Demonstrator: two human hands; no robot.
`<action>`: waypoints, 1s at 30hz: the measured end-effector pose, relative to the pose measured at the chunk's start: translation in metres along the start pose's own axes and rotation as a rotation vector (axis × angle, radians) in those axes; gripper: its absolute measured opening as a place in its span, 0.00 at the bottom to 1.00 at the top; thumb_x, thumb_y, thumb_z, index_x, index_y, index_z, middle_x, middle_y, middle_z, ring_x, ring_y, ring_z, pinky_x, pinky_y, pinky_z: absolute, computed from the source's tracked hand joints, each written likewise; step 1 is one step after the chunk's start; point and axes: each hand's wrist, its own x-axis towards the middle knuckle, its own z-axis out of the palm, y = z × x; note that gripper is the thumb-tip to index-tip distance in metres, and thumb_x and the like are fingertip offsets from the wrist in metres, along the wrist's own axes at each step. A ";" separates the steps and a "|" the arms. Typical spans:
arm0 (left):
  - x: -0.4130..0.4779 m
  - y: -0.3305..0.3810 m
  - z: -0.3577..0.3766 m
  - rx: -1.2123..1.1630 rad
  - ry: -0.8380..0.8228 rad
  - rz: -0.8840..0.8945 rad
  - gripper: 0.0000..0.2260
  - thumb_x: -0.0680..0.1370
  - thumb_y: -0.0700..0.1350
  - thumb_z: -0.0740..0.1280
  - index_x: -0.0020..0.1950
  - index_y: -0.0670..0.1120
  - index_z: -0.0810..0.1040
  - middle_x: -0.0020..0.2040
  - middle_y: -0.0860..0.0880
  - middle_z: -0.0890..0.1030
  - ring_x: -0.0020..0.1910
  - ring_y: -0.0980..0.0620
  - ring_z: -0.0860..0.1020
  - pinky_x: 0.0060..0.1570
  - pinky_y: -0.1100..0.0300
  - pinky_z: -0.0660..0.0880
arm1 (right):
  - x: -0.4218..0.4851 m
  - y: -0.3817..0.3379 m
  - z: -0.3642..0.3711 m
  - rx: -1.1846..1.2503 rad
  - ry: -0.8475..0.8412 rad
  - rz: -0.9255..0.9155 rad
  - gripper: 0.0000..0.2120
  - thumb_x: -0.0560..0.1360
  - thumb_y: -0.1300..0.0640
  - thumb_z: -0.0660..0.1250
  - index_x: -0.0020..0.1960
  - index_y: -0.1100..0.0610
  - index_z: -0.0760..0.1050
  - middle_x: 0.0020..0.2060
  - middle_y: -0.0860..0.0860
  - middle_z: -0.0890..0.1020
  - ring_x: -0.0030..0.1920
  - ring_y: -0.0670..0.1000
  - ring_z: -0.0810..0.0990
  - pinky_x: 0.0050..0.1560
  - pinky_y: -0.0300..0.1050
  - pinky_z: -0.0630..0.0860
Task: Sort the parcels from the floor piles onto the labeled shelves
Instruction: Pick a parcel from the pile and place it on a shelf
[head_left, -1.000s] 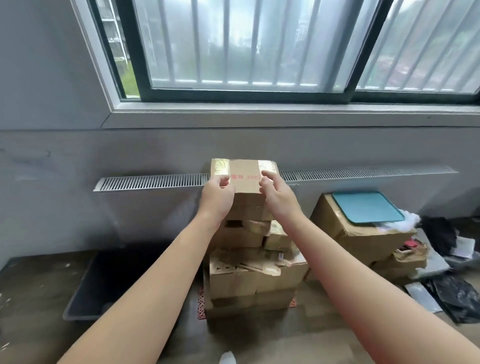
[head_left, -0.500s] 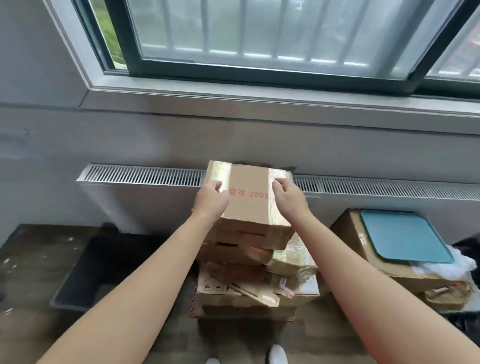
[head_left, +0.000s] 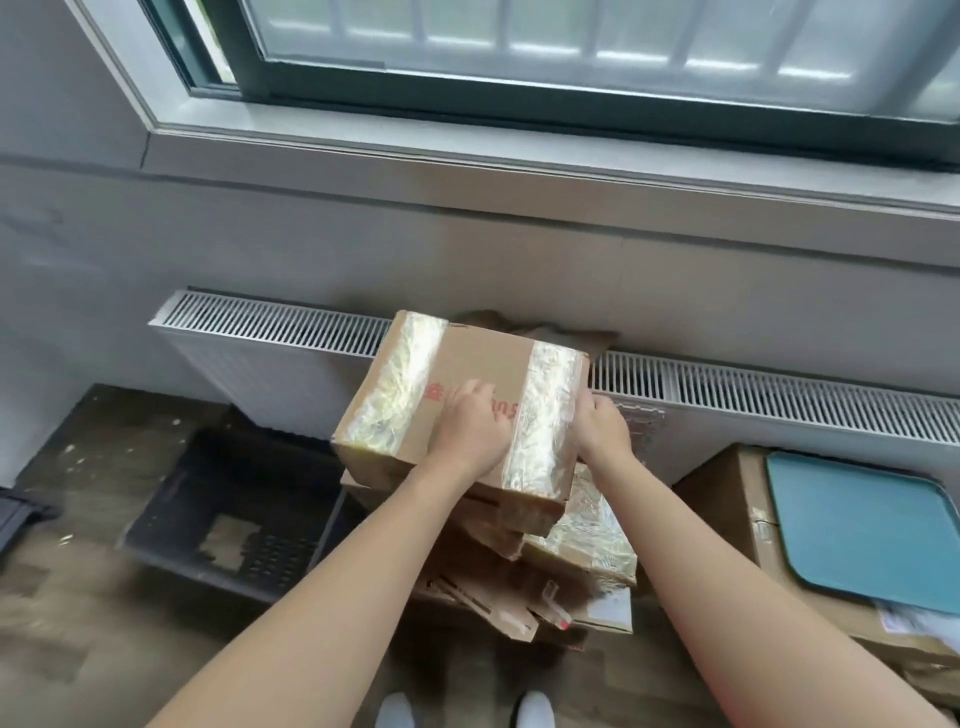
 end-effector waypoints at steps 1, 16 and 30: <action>0.003 0.000 0.006 0.034 -0.007 -0.013 0.22 0.82 0.43 0.57 0.76 0.41 0.64 0.77 0.46 0.63 0.76 0.47 0.60 0.74 0.53 0.59 | 0.005 0.005 -0.002 0.059 -0.010 0.028 0.15 0.84 0.48 0.49 0.60 0.55 0.69 0.49 0.50 0.73 0.52 0.54 0.74 0.50 0.51 0.73; 0.027 0.011 0.067 0.351 -0.011 -0.049 0.35 0.79 0.62 0.57 0.80 0.47 0.51 0.81 0.41 0.42 0.79 0.44 0.39 0.76 0.45 0.36 | 0.054 0.066 0.017 0.330 -0.334 0.346 0.35 0.73 0.26 0.51 0.68 0.47 0.74 0.66 0.50 0.78 0.67 0.55 0.74 0.68 0.63 0.67; 0.020 0.032 0.022 0.300 -0.080 -0.025 0.38 0.79 0.67 0.51 0.81 0.45 0.48 0.80 0.37 0.43 0.79 0.41 0.39 0.76 0.43 0.38 | 0.032 0.021 0.011 0.431 -0.295 0.305 0.28 0.78 0.32 0.53 0.59 0.53 0.77 0.51 0.54 0.84 0.50 0.55 0.82 0.48 0.53 0.80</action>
